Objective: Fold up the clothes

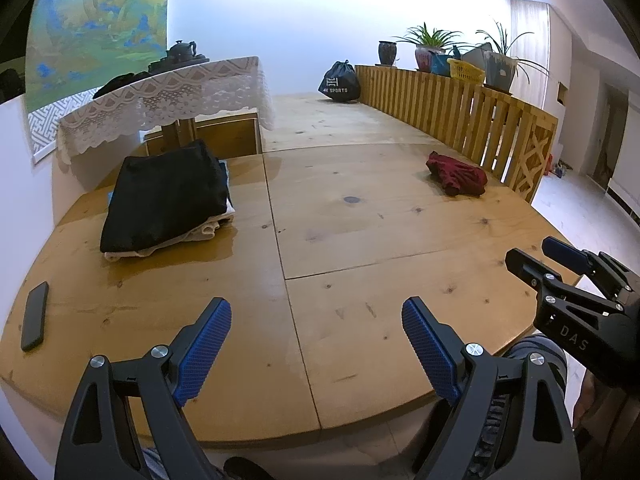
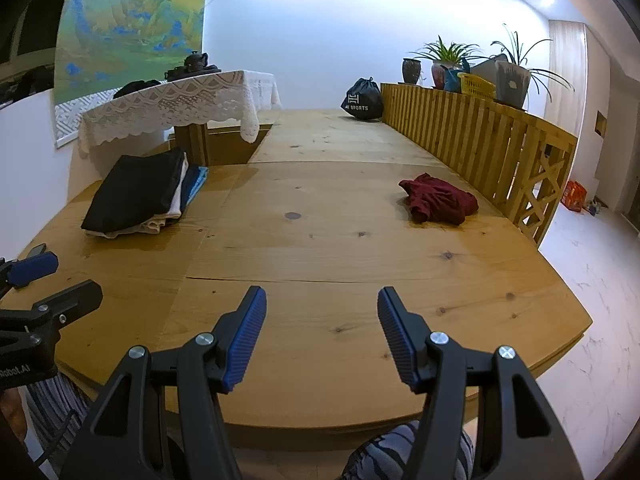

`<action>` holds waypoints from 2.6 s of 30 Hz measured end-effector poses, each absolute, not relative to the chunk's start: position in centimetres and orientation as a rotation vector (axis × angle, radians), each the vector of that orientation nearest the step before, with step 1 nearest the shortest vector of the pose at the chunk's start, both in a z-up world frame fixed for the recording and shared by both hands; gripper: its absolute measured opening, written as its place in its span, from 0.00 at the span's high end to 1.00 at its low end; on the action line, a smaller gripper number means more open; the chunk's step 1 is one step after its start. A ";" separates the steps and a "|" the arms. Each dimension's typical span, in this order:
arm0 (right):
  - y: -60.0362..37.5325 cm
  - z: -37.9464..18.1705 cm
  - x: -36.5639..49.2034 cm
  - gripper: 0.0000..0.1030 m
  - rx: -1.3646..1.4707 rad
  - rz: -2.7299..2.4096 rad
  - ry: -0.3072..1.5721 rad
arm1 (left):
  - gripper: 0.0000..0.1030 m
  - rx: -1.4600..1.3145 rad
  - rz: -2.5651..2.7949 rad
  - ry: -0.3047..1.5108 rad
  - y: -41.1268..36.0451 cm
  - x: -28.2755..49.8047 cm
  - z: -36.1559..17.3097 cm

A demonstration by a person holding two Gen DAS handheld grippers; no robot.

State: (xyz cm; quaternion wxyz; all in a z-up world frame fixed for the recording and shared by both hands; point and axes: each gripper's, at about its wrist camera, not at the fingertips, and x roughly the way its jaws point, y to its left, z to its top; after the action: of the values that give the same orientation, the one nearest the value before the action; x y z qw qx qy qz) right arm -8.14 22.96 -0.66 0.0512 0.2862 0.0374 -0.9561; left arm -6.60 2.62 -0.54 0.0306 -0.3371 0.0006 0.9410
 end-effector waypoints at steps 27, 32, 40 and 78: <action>33.6 -1.5 -20.9 0.44 1.056 -2.923 0.005 | 0.16 -1.087 2.643 0.029 7.4 -22.1 0.8; 35.8 -1.9 -25.4 0.44 1.127 -2.943 0.065 | 0.16 -1.114 2.566 0.008 9.3 -27.0 0.8; 42.2 -3.0 -33.5 0.44 1.256 -2.939 -0.040 | 0.16 -1.218 2.449 -0.006 13.5 -36.3 -0.8; 53.3 -11.4 -52.4 0.78 1.517 -2.749 -0.543 | 0.49 -1.424 2.229 0.151 34.2 -52.5 -11.8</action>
State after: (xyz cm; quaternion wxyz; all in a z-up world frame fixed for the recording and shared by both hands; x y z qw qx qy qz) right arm -52.39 53.30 -11.42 -0.0224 0.4760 -0.1704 -0.8625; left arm -52.49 34.24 -11.81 0.2436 -0.5213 0.0554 0.8160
